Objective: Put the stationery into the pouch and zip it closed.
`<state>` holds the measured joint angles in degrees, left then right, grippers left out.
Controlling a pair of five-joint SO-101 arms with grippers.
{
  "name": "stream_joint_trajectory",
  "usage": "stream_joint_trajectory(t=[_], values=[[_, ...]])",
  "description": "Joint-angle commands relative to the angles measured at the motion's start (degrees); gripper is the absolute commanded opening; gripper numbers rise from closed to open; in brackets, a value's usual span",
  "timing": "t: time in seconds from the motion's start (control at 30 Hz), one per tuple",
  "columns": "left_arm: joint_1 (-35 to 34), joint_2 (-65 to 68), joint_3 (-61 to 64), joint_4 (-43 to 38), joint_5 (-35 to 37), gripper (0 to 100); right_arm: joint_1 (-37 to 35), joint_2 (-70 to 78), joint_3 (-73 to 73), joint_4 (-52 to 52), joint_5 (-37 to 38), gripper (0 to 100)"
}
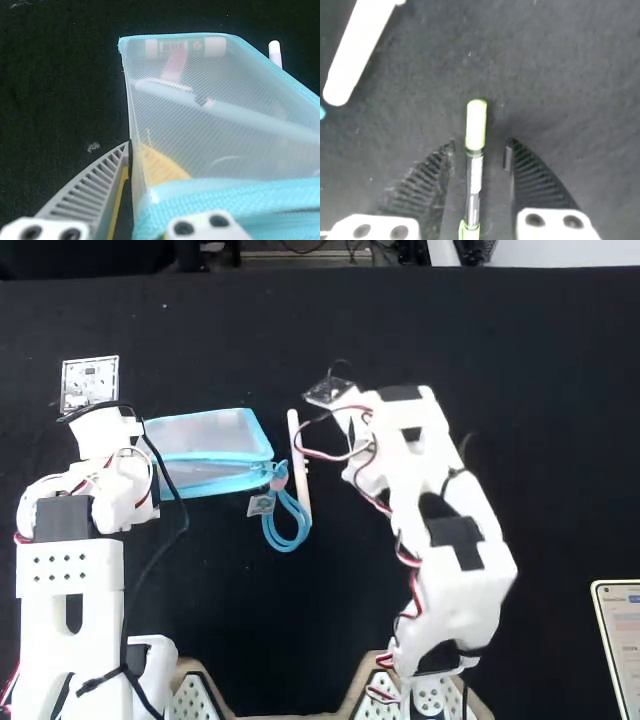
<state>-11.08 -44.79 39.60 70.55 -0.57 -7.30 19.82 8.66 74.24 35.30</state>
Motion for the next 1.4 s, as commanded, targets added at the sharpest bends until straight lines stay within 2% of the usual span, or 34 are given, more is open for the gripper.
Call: stream_joint_trajectory(t=[0.0, 0.1, 0.33, 0.47, 0.7, 0.97, 1.13, 1.37], values=[[-0.92, 0.35, 1.54, 0.09, 0.88, 3, -0.62, 3.65, -7.78, 1.32, 0.35, 15.2], [-0.92, 0.35, 1.54, 0.09, 0.88, 3, -0.79, 5.76, -8.4, 1.41, 0.35, 13.6], [-0.92, 0.35, 1.54, 0.09, 0.88, 3, -0.44, 5.76, -8.31, 1.32, 0.44, 0.7], [-0.92, 0.35, 1.54, 0.09, 0.88, 3, -0.09, 3.03, -8.22, 2.64, 0.44, 1.1], [-0.84, 0.35, 1.54, 0.0, 0.88, 3, 0.09, -14.29, -8.22, 13.89, -2.11, 1.1], [-0.92, 0.35, 1.54, 0.0, 0.88, 3, -0.18, -37.14, -7.16, 15.91, -10.99, 1.1], [-0.92, 0.35, 1.54, 0.0, 0.88, 3, -7.56, -54.2, -1.8, 14.77, -17.23, 1.1], [-0.92, 0.35, 1.54, 0.09, 0.88, 3, -18.99, -76.44, 8.57, 0.62, -27.96, 1.1]])
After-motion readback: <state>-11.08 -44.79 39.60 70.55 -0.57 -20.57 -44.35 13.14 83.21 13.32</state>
